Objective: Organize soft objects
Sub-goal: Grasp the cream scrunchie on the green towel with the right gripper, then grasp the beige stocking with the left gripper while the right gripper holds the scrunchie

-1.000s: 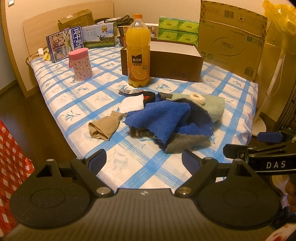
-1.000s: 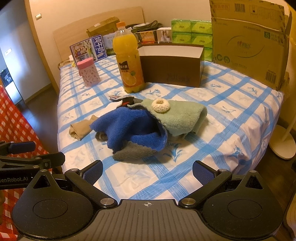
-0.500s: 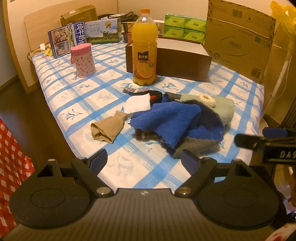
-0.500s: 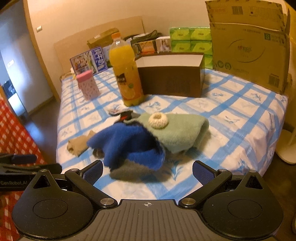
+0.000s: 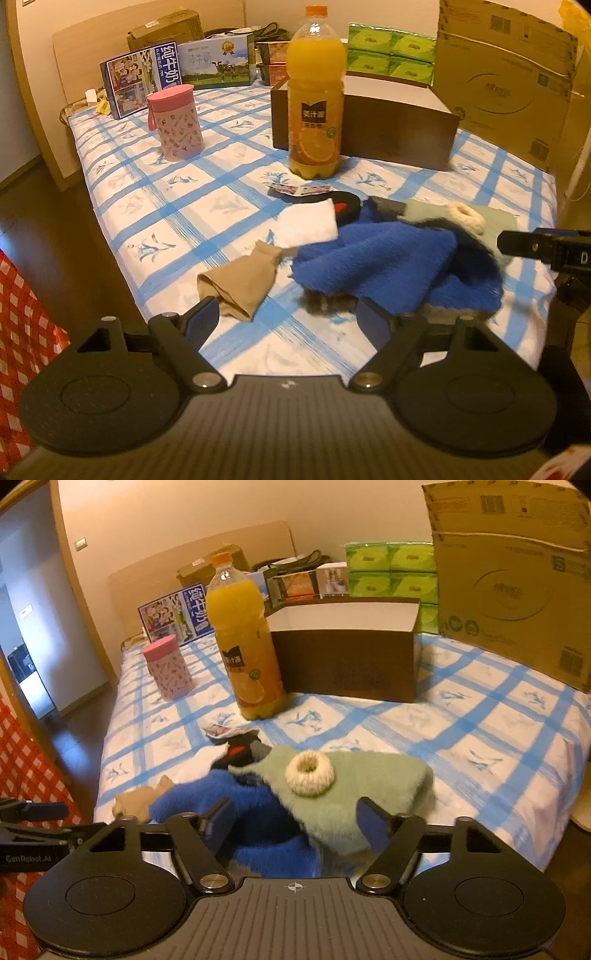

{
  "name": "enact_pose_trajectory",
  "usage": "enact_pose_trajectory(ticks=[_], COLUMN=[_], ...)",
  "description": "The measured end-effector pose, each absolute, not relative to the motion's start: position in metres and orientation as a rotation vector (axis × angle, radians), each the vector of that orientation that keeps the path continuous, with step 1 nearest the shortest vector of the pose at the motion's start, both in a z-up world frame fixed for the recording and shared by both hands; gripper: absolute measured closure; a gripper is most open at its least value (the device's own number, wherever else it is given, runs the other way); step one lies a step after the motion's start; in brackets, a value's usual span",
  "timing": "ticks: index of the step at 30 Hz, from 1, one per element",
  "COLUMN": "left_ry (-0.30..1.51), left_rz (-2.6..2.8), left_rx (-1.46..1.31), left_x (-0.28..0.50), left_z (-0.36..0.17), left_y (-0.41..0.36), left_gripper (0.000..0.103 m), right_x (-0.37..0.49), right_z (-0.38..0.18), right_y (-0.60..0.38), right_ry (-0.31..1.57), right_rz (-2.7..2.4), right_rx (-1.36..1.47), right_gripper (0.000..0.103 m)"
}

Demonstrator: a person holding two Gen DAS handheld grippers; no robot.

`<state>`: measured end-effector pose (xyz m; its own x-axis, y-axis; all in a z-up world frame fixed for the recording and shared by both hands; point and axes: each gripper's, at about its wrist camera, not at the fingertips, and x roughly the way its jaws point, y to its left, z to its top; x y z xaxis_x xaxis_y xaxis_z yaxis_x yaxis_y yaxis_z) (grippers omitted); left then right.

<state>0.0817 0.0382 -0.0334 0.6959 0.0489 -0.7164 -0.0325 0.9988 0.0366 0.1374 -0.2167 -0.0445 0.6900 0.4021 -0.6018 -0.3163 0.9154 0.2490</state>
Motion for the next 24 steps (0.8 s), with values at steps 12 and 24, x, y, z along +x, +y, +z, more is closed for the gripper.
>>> enact_pose_trajectory(ticks=[12, 24], left_ry=[0.819, 0.848], left_rz=[0.063, 0.066], left_rx=[0.006, 0.021], left_x=[0.128, 0.161], left_z=[-0.054, -0.076], left_y=[0.063, 0.08], left_gripper=[0.026, 0.032], right_x=[0.191, 0.199], right_z=[-0.066, -0.083], right_y=[-0.208, -0.198], right_ry=[0.726, 0.729], right_rz=[0.371, 0.388], right_rx=[0.135, 0.068], right_gripper=[0.054, 0.081])
